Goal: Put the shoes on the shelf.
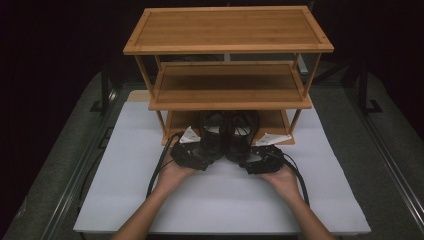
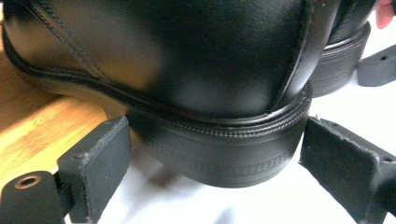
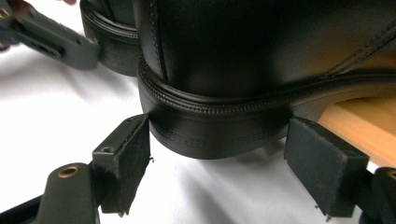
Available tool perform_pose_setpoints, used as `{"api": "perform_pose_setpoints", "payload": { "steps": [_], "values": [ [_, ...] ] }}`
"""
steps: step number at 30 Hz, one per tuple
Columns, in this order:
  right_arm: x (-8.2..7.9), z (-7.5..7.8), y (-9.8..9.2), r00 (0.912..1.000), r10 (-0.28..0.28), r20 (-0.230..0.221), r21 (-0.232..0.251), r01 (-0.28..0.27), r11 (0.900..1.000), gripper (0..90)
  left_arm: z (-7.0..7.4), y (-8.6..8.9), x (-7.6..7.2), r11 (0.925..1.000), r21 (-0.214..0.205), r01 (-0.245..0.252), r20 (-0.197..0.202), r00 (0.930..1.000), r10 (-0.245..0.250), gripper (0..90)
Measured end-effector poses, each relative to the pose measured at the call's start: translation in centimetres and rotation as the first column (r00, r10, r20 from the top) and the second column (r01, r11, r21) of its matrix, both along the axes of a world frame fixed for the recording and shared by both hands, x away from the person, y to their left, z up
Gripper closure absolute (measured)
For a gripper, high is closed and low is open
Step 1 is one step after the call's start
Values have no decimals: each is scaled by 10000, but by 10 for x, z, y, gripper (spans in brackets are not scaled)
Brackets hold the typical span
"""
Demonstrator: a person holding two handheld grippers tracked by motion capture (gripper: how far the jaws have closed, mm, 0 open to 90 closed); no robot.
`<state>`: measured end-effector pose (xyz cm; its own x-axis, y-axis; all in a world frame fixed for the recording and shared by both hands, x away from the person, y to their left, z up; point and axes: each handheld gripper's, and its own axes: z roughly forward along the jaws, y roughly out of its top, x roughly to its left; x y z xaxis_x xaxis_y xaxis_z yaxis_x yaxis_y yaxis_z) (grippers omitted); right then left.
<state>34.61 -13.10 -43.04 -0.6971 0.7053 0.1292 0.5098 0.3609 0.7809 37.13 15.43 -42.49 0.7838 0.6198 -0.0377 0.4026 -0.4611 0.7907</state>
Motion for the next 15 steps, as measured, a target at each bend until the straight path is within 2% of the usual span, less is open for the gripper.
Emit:
{"api": "perform_pose_setpoints", "payload": {
  "steps": [15],
  "values": [
    [30, 5, -1, 9998, -175, -42, 178, 175, 9997, 223, -2, -7, 32, 9991, -161, -392, -443, 9983, 384, 71]
  ]
}}
